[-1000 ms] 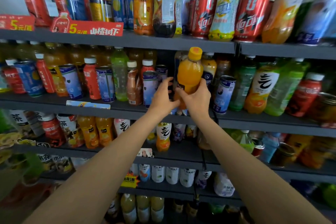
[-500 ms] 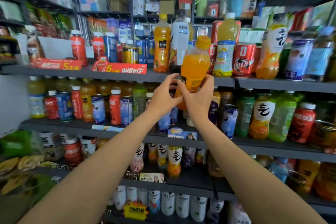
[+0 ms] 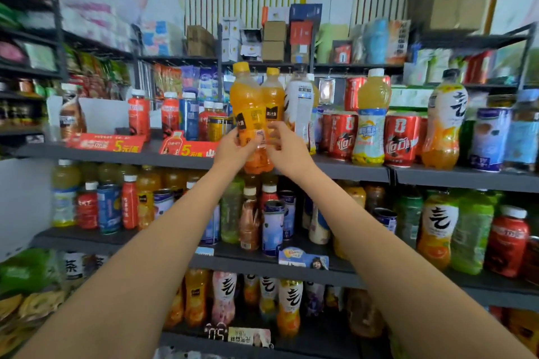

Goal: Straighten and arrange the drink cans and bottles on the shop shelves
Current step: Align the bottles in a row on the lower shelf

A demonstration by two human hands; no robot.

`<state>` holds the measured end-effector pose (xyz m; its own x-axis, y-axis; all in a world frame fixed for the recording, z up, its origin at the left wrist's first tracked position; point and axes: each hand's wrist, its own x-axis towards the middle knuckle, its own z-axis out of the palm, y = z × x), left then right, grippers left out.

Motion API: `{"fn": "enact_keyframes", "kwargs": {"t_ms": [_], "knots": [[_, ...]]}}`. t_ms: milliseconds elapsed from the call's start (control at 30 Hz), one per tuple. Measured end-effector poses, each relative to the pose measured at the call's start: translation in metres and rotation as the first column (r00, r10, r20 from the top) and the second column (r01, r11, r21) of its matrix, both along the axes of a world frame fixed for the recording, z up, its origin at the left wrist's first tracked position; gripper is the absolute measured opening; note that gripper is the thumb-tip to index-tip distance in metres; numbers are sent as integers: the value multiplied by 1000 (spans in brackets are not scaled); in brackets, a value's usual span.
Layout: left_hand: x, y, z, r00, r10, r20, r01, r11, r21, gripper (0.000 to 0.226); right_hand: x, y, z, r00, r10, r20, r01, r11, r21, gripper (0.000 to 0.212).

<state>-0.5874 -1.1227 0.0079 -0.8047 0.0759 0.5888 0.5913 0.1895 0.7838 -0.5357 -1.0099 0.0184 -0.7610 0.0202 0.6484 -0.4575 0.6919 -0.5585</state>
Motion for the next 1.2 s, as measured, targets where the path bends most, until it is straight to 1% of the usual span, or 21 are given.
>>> {"fn": "enact_keyframes", "kwargs": {"t_ms": [67, 100, 167, 200, 333, 467, 567, 633, 700, 800, 867, 933, 1000, 1100, 1200], "knots": [[-12, 1, 9, 1000, 19, 8, -19, 1000, -18, 33, -8, 1, 2, 999, -29, -37, 32, 995, 99, 43], [-17, 1, 14, 1000, 30, 8, -30, 999, -46, 38, -13, 2, 5, 998, -49, -46, 54, 991, 122, 43], [-31, 1, 23, 999, 52, 4, -52, 992, -112, 52, -22, 2, 10, 996, -65, -57, 72, 989, 131, 43], [-35, 1, 27, 999, 53, 1, -52, 989, -140, 55, -25, 2, 11, 996, -67, -60, 75, 989, 129, 42], [-47, 12, 28, 996, 87, -18, -89, 973, -213, 42, -35, 5, 10, 995, -95, -19, 97, 985, 140, 45], [-58, 24, 29, 994, 106, -12, -106, 972, -209, 40, -40, 7, 5, 996, -87, -12, 88, 983, 164, 49], [-61, 29, 30, 986, 158, -53, -167, 936, -310, 40, -44, 7, 4, 995, -97, -7, 97, 983, 154, 45], [-63, 31, 30, 979, 188, -76, -203, 918, -341, 40, -45, 7, 5, 996, -90, 12, 87, 984, 153, 44], [-65, 33, 29, 973, 213, -87, -230, 906, -354, 41, -46, 7, 5, 996, -84, 43, 75, 981, 177, 47], [-68, 37, 26, 972, 216, -92, -234, 916, -324, 41, -49, 12, 4, 993, -89, 72, 74, 978, 195, 51], [-69, 40, 25, 972, 218, -86, -234, 913, -334, 47, -51, 17, 2, 993, -112, 37, 103, 979, 177, 47], [-69, 42, 26, 970, 230, -74, -241, 900, -364, 57, -52, 21, 1, 990, -135, -36, 138, 982, 130, 40], [-69, 42, 28, 970, 234, -61, -239, 893, -381, 63, -51, 25, 1, 981, -166, -102, 174, 981, 79, 34], [-71, 45, 29, 968, 248, -34, -241, 885, -399, 59, -50, 30, 3, 961, -215, -176, 218, 976, -2, 30], [-70, 50, 31, 955, 297, -27, -280, 861, -424, 57, -48, 35, 5, 944, -235, -232, 227, 972, -61, 26]]}}
